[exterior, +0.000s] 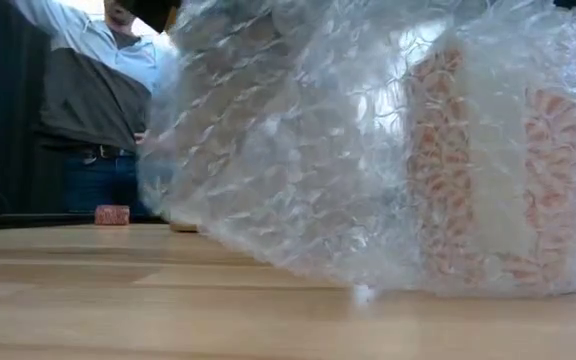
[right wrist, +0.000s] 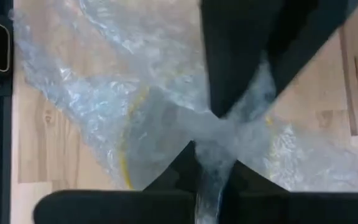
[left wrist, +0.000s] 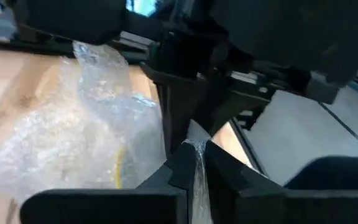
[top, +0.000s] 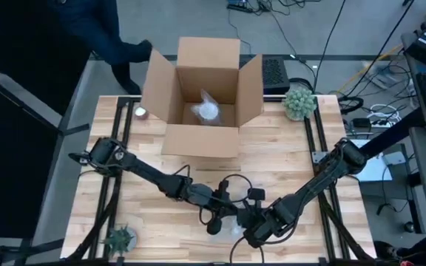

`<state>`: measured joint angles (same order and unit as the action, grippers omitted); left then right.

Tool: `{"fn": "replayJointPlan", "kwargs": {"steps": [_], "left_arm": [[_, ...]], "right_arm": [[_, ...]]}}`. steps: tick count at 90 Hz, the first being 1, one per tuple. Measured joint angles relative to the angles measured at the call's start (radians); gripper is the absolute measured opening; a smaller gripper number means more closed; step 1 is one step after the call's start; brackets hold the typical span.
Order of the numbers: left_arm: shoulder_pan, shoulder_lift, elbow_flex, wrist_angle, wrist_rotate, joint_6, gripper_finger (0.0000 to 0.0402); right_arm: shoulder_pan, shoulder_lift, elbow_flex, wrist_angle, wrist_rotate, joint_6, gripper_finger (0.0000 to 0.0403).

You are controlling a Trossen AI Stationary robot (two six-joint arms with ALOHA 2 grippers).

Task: Wrap mug
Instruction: Wrap the orange cup with the transparent bubble wrap

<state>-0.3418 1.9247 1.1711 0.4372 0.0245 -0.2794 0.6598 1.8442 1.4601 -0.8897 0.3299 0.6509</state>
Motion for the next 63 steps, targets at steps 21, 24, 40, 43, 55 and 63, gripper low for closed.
{"fn": "replayJointPlan", "kwargs": {"steps": [21,24,40,43,55,63], "left_arm": [[0.017,-0.031,0.052,-0.178,0.142,-0.003,0.0116],[0.019,-0.044,0.067,-0.217,0.143,-0.002,0.0126],[0.01,-0.163,0.096,-0.481,0.041,-0.003,0.0143],[0.004,-0.187,0.096,-0.522,0.009,-0.003,0.0143],[-0.036,-0.264,0.096,-0.751,-0.118,-0.061,0.0143],[-0.066,-0.277,0.087,-0.863,-0.158,-0.105,0.0143]], "right_arm": [[0.002,0.002,-0.001,-0.003,-0.004,-0.002,0.0001],[0.002,0.002,-0.001,-0.003,-0.003,-0.004,0.0001],[0.002,0.002,-0.001,-0.007,0.0,-0.007,0.0],[0.002,0.002,-0.001,-0.007,0.001,-0.008,0.0],[0.002,0.002,-0.001,-0.012,0.002,-0.009,0.0],[0.002,0.002,-0.001,-0.018,0.002,-0.009,0.0]]}}
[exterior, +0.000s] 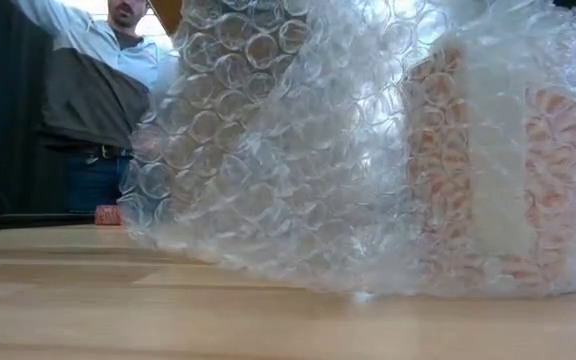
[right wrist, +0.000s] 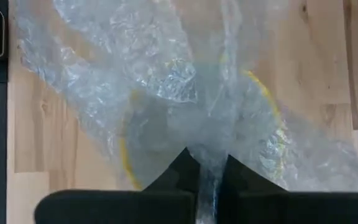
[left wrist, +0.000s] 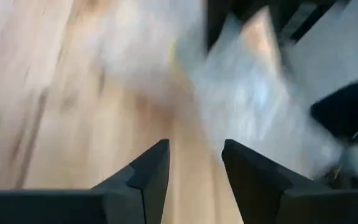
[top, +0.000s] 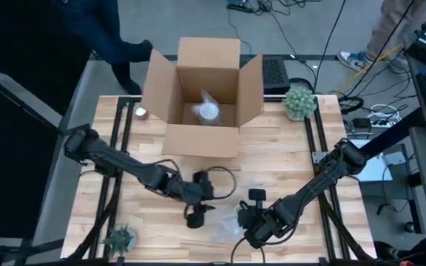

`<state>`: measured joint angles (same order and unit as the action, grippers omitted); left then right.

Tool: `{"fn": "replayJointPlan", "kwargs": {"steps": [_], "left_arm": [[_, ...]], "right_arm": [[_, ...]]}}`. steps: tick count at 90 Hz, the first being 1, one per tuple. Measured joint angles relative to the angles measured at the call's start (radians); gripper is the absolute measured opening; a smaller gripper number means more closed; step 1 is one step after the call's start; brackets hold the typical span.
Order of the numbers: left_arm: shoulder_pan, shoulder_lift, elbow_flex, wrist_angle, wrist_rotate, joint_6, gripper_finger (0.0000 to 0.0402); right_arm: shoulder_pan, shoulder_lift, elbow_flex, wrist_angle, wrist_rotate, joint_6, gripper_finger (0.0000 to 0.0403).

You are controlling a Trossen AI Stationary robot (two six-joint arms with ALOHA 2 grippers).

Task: Wrap mug
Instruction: Wrap the orange cup with the transparent bubble wrap

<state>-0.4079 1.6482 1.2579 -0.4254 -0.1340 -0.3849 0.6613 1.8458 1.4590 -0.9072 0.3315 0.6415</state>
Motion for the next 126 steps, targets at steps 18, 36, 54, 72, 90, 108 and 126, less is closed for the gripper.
{"fn": "replayJointPlan", "kwargs": {"steps": [18,36,54,72,90,108,126], "left_arm": [[-0.061,0.08,-0.077,0.213,-0.031,0.005,0.0143],[-0.03,0.196,-0.06,0.635,-0.045,0.115,0.0143],[0.012,0.311,0.012,0.706,0.038,0.122,0.0143],[0.03,0.386,0.029,0.719,0.042,0.078,0.0143],[0.035,0.38,0.03,0.714,0.033,0.054,0.0143],[0.035,0.379,0.028,0.717,0.026,0.054,0.0143],[0.035,0.379,0.027,0.717,0.023,0.052,0.0143]], "right_arm": [[0.0,0.0,0.0,-0.003,0.002,0.0,0.0],[0.0,0.0,0.0,0.005,0.006,0.001,0.0],[0.0,0.0,0.0,0.005,0.006,0.008,0.0],[0.0,-0.002,0.019,-0.019,-0.007,0.006,0.0],[-0.002,-0.002,0.125,-0.167,-0.065,-0.008,0.0],[-0.001,-0.003,0.254,-0.316,-0.068,-0.019,0.0],[-0.007,-0.006,0.279,-0.271,-0.05,0.0,0.0]]}}
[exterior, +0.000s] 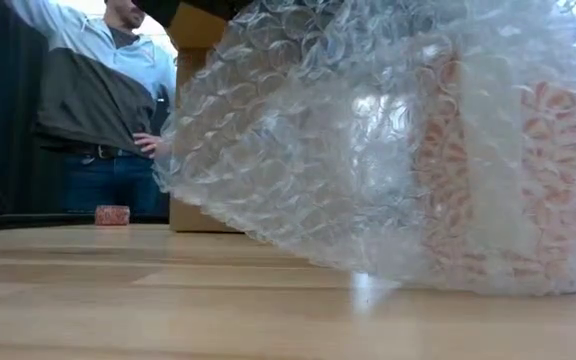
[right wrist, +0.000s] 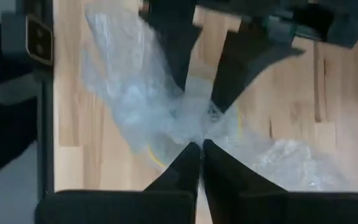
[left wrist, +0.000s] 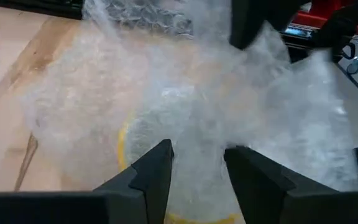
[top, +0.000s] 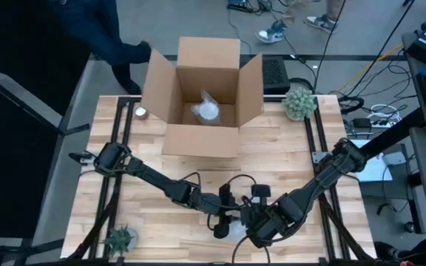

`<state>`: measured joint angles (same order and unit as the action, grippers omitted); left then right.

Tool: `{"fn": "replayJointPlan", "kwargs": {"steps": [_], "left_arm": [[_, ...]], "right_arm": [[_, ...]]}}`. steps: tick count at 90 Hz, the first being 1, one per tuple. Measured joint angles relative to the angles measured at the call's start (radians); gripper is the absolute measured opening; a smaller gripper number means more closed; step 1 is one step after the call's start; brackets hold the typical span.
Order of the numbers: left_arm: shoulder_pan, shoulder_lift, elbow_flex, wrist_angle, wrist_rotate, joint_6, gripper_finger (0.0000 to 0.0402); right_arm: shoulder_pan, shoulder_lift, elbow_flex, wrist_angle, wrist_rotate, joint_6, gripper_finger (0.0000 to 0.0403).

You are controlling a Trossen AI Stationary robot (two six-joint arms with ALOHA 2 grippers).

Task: Wrap mug
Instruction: Wrap the orange cup with the transparent bubble wrap

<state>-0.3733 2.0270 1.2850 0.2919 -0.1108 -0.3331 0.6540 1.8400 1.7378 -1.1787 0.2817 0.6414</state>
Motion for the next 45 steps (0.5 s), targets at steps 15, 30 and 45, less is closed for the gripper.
{"fn": "replayJointPlan", "kwargs": {"steps": [15,30,45], "left_arm": [[0.0,0.0,-0.001,0.006,0.0,-0.001,0.0143],[0.0,0.0,-0.001,0.009,0.0,-0.002,0.0143],[0.0,0.0,-0.002,0.011,0.0,-0.002,0.0143]], "right_arm": [[0.009,0.0,-0.019,0.028,-0.007,0.046,0.0006],[0.01,-0.009,-0.025,0.024,-0.163,0.078,0.0056],[0.01,-0.062,-0.024,0.054,-0.21,0.08,0.009]]}}
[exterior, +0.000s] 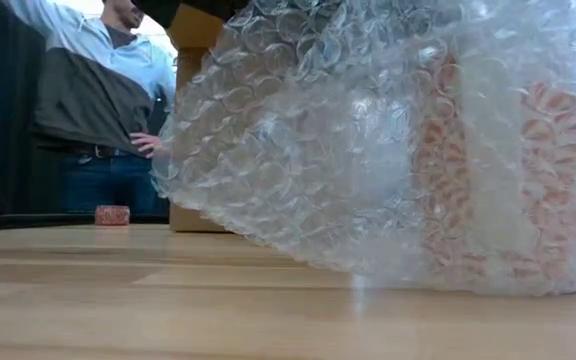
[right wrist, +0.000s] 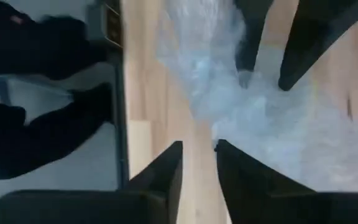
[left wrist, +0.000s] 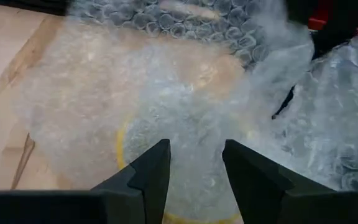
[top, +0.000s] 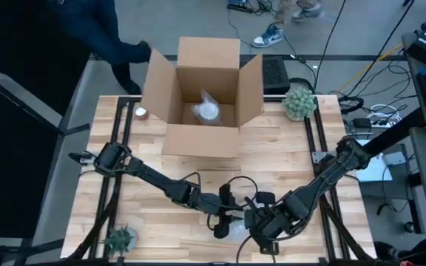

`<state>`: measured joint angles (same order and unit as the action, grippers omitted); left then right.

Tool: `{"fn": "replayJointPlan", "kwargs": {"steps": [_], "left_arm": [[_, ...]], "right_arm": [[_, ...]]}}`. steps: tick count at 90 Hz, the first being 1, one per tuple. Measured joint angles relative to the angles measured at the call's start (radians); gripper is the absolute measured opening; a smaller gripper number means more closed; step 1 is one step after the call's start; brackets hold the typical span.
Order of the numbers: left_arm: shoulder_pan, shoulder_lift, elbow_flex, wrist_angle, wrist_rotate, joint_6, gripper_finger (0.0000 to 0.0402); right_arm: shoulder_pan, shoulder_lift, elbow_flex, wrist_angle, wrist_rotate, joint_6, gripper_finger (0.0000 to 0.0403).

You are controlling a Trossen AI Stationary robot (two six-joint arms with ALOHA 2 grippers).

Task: Wrap mug
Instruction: Wrap the orange cup with the transparent bubble wrap

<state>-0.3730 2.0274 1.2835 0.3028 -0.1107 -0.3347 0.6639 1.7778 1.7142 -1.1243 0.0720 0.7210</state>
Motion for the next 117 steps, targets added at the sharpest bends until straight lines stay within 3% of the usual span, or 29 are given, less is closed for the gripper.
{"fn": "replayJointPlan", "kwargs": {"steps": [16,28,39,79,105,117], "left_arm": [[0.0,0.0,0.0,0.001,0.0,0.0,0.0143],[0.0,0.0,0.0,0.002,0.0,-0.001,0.0143],[0.0,0.0,0.0,0.002,0.0,0.0,0.0143],[0.0,-0.005,0.0,0.0,0.001,-0.001,0.0143],[-0.015,-0.117,-0.002,-0.161,0.021,-0.003,0.0143],[-0.045,-0.15,-0.001,-0.188,-0.017,0.003,0.0143]], "right_arm": [[-0.017,0.003,-0.02,0.023,0.233,-0.028,0.0079],[-0.022,0.04,-0.106,0.051,0.154,-0.04,0.0041],[-0.025,0.045,-0.194,0.134,0.149,-0.031,0.0006],[-0.116,0.039,-0.431,0.446,0.115,-0.06,0.0001],[-0.119,0.043,-0.444,0.477,0.111,-0.063,0.0],[-0.119,0.044,-0.444,0.478,0.111,-0.061,0.0]]}}
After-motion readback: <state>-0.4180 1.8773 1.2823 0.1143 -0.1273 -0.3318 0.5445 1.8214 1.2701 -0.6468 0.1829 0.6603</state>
